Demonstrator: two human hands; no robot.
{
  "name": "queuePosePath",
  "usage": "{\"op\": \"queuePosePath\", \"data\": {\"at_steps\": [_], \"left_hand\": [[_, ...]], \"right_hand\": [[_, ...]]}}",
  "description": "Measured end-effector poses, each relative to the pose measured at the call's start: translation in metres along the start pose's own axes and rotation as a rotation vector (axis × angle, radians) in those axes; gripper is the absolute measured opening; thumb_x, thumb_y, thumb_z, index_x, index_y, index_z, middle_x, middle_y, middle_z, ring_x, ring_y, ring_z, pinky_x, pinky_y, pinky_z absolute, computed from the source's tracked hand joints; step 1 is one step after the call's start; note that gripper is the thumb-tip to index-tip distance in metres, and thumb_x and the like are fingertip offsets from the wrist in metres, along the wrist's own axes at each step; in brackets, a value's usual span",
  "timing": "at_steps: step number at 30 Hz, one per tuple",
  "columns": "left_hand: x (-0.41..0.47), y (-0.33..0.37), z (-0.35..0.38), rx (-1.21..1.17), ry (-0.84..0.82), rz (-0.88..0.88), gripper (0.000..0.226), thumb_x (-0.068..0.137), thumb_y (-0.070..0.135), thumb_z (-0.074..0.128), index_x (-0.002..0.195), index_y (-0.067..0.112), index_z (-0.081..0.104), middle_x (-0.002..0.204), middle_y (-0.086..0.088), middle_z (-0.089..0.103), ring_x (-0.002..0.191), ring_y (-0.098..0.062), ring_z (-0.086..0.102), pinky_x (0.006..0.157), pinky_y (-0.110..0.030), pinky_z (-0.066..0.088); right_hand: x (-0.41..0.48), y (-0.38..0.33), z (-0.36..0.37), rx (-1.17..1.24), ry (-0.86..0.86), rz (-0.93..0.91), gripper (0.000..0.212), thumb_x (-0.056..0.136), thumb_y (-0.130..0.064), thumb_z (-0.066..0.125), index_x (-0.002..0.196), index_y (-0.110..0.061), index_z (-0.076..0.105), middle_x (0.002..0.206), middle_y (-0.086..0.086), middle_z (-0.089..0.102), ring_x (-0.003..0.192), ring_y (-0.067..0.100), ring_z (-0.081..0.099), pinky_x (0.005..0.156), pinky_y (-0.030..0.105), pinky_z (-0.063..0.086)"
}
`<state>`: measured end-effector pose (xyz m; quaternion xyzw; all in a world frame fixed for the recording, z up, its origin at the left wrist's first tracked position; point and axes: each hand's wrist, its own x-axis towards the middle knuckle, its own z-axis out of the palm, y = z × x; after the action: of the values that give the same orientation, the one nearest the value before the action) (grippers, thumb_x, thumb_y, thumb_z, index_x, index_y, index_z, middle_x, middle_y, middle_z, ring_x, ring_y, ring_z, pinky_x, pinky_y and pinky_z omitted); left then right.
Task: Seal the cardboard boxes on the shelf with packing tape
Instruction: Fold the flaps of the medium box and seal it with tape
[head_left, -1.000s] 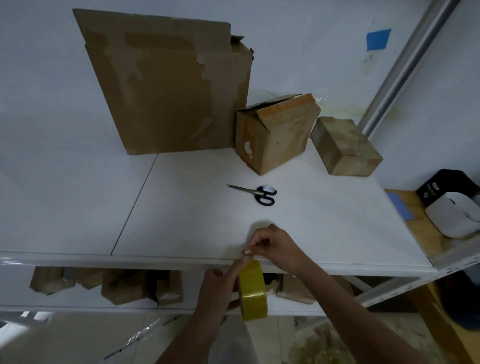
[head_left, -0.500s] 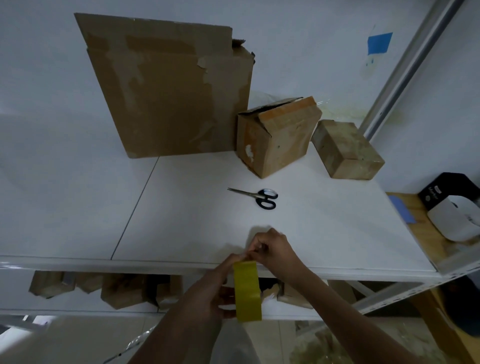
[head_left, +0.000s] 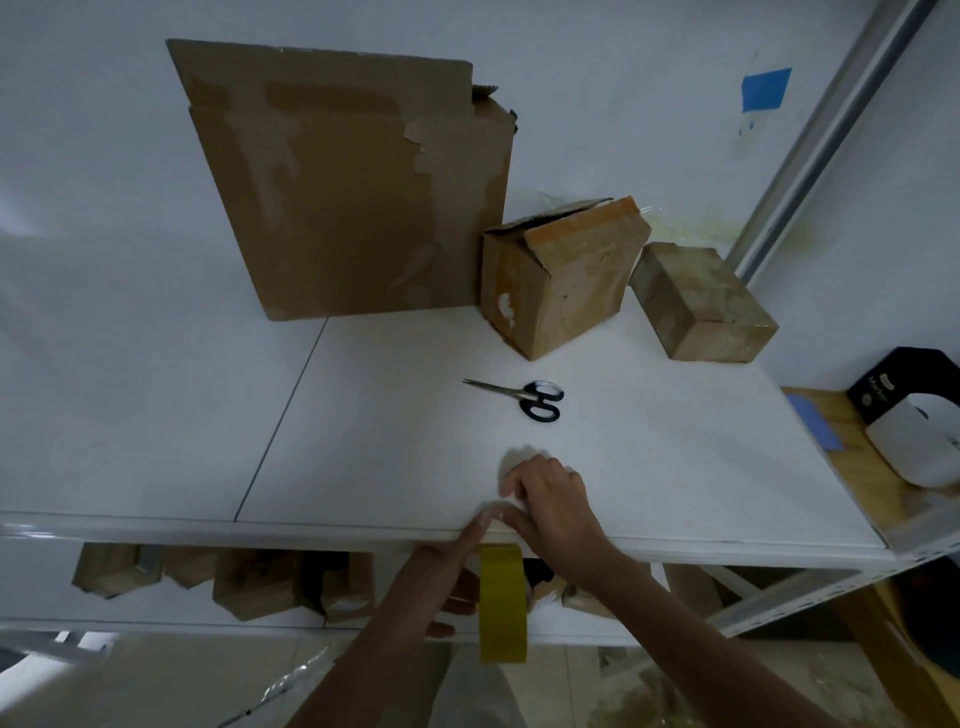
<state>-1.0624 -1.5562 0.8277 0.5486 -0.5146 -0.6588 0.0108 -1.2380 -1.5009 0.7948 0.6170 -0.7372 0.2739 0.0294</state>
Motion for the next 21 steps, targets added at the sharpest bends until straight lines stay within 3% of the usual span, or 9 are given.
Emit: {"op": "queuePosePath", "data": {"at_steps": [5, 9, 12, 14, 18, 21], "left_hand": [[0.002, 0.0, 0.004, -0.006, 0.008, -0.002, 0.082, 0.059, 0.089, 0.052, 0.083, 0.013, 0.073, 0.065, 0.004, 0.074, 0.078, -0.018, 0.071, 0.091, -0.045, 0.054], [-0.002, 0.002, 0.004, 0.133, 0.008, -0.001, 0.085, 0.06, 0.093, 0.045, 0.083, 0.015, 0.071, 0.069, 0.002, 0.075, 0.077, -0.018, 0.072, 0.088, -0.042, 0.055], [-0.01, 0.013, -0.011, 0.418, -0.013, -0.057, 0.092, 0.066, 0.097, 0.035, 0.091, 0.015, 0.07, 0.081, -0.004, 0.076, 0.076, -0.018, 0.073, 0.072, -0.031, 0.056], [-0.012, 0.026, -0.031, 0.561, -0.088, -0.128, 0.099, 0.07, 0.095, 0.036, 0.095, 0.008, 0.073, 0.082, -0.008, 0.077, 0.077, -0.02, 0.075, 0.069, -0.03, 0.057], [-0.015, 0.046, -0.074, 0.473, -0.107, -0.039, 0.089, 0.086, 0.077, 0.044, 0.095, -0.007, 0.073, 0.079, -0.016, 0.076, 0.071, -0.024, 0.074, 0.057, -0.026, 0.056], [-0.013, 0.063, -0.087, 0.411, 0.01, 0.108, 0.067, 0.094, 0.063, 0.048, 0.094, 0.001, 0.071, 0.077, -0.01, 0.076, 0.07, -0.022, 0.075, 0.069, -0.031, 0.059]], "right_hand": [[0.001, -0.006, 0.008, -0.225, 0.052, -0.011, 0.035, 0.1, -0.048, 0.035, 0.093, -0.026, 0.06, 0.09, -0.007, 0.056, 0.081, 0.013, 0.048, 0.07, 0.028, 0.029], [0.004, -0.009, 0.013, -0.282, 0.091, -0.045, 0.008, 0.089, -0.021, 0.056, 0.093, -0.025, 0.061, 0.088, -0.004, 0.054, 0.076, 0.018, 0.052, 0.067, 0.031, 0.033], [0.004, -0.007, 0.004, -0.215, 0.003, -0.176, 0.034, 0.082, -0.003, 0.048, 0.11, -0.019, 0.06, 0.099, 0.002, 0.055, 0.087, 0.019, 0.052, 0.07, 0.034, 0.04], [0.004, -0.001, -0.003, -0.181, -0.094, -0.255, 0.055, 0.07, 0.006, 0.046, 0.12, -0.016, 0.056, 0.109, 0.005, 0.053, 0.097, 0.021, 0.051, 0.076, 0.036, 0.043], [0.011, 0.015, -0.016, -0.001, -0.136, -0.283, 0.051, 0.081, 0.004, 0.049, 0.127, -0.016, 0.052, 0.123, 0.004, 0.052, 0.109, 0.02, 0.052, 0.086, 0.039, 0.047], [0.029, 0.03, -0.024, -0.002, -0.059, -0.159, 0.051, 0.084, -0.009, 0.055, 0.133, -0.021, 0.049, 0.133, -0.001, 0.051, 0.117, 0.018, 0.05, 0.087, 0.043, 0.048]]}}
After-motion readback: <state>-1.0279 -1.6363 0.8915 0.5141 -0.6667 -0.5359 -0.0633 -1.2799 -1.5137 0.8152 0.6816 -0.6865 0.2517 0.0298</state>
